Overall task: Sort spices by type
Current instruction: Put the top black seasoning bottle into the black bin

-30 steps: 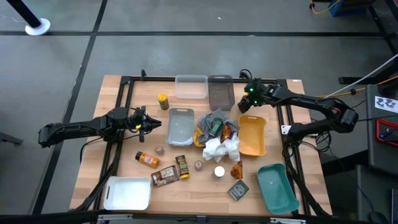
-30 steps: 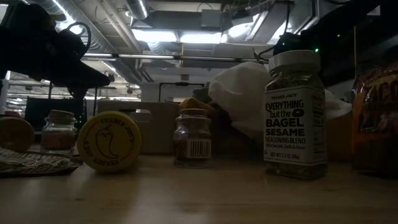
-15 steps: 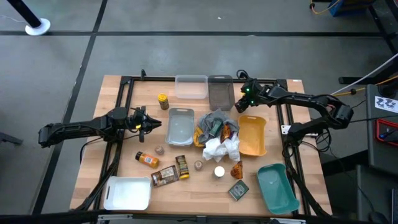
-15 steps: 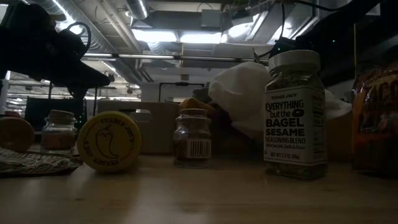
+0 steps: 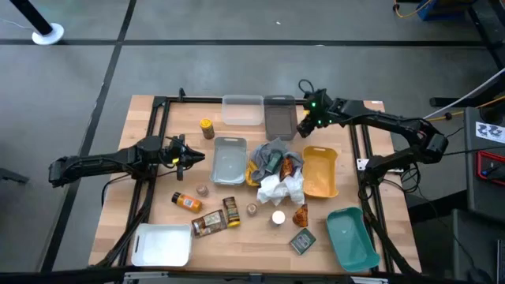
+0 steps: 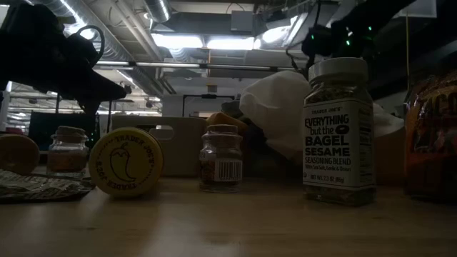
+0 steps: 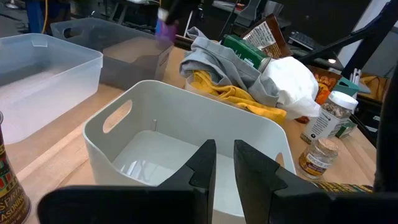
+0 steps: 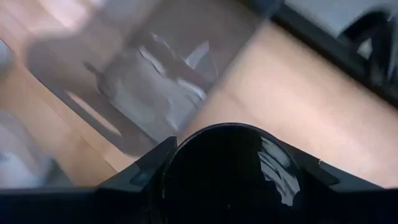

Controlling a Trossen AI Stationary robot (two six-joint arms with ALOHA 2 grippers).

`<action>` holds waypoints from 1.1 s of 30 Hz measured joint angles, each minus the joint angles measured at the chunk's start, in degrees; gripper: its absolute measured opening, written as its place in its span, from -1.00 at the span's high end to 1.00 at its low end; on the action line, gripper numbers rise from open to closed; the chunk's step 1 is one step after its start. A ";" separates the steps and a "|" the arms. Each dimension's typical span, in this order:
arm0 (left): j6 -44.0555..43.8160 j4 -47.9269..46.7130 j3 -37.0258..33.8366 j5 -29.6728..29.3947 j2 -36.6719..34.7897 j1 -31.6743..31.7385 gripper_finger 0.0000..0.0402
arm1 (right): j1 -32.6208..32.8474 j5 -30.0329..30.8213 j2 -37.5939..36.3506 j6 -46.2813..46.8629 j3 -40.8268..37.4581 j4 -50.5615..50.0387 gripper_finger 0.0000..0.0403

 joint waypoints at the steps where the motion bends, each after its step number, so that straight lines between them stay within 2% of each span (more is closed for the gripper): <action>1: -0.02 0.00 0.00 0.00 0.00 -0.01 0.78 | -0.01 0.00 -0.02 -0.07 1.42 -0.49 -0.06; 7: -0.01 0.00 0.00 0.00 0.00 -0.01 0.78 | -0.01 0.00 -0.04 -2.17 7.86 -0.44 -0.08; 14: -0.38 0.02 0.00 0.00 0.00 -0.01 0.78 | -0.01 -0.02 0.51 -2.30 8.61 4.92 -0.08; 33: -0.46 0.02 0.00 0.00 0.02 -0.01 0.78 | -0.01 -1.66 15.12 -4.77 8.61 15.96 -0.09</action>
